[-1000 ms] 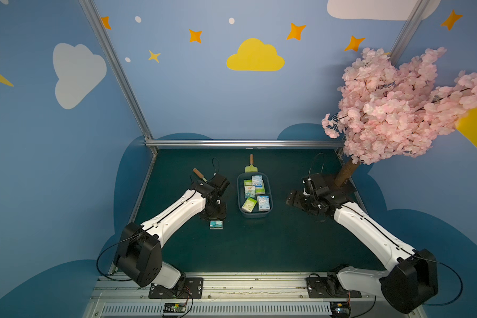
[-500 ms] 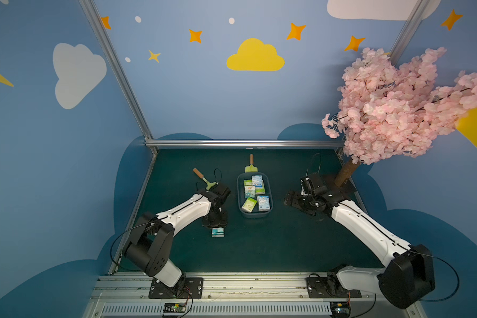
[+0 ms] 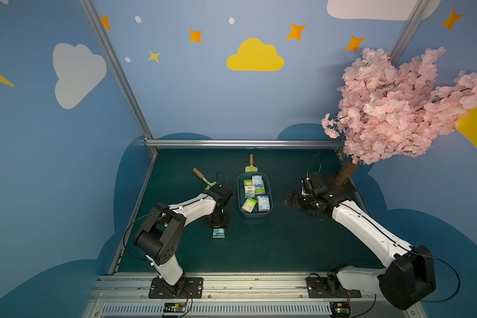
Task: Take the pocket tissues out of the storage box
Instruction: Place the pocket tissues at the center of the board.
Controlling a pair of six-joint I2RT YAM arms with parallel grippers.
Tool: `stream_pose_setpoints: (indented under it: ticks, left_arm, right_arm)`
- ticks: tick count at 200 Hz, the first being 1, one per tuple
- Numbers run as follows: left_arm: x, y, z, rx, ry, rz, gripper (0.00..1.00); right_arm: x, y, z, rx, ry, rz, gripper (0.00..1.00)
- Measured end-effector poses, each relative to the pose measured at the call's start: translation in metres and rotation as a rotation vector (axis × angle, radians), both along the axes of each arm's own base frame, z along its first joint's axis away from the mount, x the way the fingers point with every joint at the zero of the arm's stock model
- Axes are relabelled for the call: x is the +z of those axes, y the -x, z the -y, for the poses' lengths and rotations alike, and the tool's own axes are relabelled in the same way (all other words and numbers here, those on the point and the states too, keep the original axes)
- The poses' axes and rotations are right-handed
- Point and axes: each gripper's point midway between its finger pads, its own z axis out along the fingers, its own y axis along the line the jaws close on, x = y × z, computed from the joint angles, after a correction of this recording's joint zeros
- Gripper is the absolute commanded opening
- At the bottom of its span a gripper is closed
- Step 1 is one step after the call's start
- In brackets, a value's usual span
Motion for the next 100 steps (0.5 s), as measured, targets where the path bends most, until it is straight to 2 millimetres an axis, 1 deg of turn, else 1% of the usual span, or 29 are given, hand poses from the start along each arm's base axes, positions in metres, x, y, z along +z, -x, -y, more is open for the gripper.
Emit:
stream_pose_setpoints:
  ticks: [59, 100]
  left_arm:
    - [-0.0029, 0.0, -0.0002, -0.018, -0.011, -0.001, 0.56]
    - [-0.0008, -0.0006, -0.0026, -0.025, -0.028, 0.0, 0.64]
  right_arm:
    - [0.0, -0.0002, 0.0007, -0.002, 0.002, 0.001, 0.98]
    - [0.0, -0.0005, 0.0012, -0.004, 0.002, 0.001, 0.98]
